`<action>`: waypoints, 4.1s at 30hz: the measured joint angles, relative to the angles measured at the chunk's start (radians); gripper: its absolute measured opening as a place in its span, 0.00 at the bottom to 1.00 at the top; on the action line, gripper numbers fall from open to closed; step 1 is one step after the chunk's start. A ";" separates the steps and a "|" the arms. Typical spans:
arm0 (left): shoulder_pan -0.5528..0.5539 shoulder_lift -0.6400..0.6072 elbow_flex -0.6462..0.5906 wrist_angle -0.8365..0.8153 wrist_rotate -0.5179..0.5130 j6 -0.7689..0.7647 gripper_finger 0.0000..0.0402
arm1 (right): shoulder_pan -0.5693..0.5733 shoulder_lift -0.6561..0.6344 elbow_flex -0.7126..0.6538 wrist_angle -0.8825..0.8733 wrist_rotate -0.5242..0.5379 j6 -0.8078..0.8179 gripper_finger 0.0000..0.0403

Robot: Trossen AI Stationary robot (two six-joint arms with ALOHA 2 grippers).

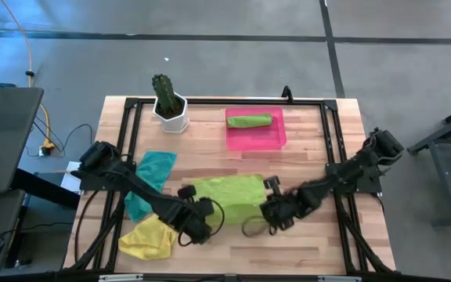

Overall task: Roll microfiber towels into tight, uniform cylinder then place into a basket
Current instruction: Roll the light green microfiber cloth

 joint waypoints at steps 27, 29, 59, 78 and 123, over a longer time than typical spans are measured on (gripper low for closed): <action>0.172 0.000 -0.130 0.004 -0.078 0.392 0.00 | -0.379 0.032 -0.001 0.081 -0.254 -0.190 0.00; 0.189 0.000 -0.130 0.016 -0.078 0.408 0.00 | -0.401 0.036 -0.001 0.081 -0.271 -0.179 0.00; 0.327 0.000 -0.186 0.070 -0.068 0.419 0.00 | -0.482 0.133 -0.001 0.056 -0.193 -0.235 0.00; 0.338 0.000 -0.186 0.083 -0.074 0.419 0.00 | -0.482 0.130 -0.001 0.047 -0.241 -0.194 0.34; 0.358 0.000 -0.293 0.203 -0.111 0.331 0.09 | -0.479 0.239 0.002 0.077 -0.316 -0.020 0.34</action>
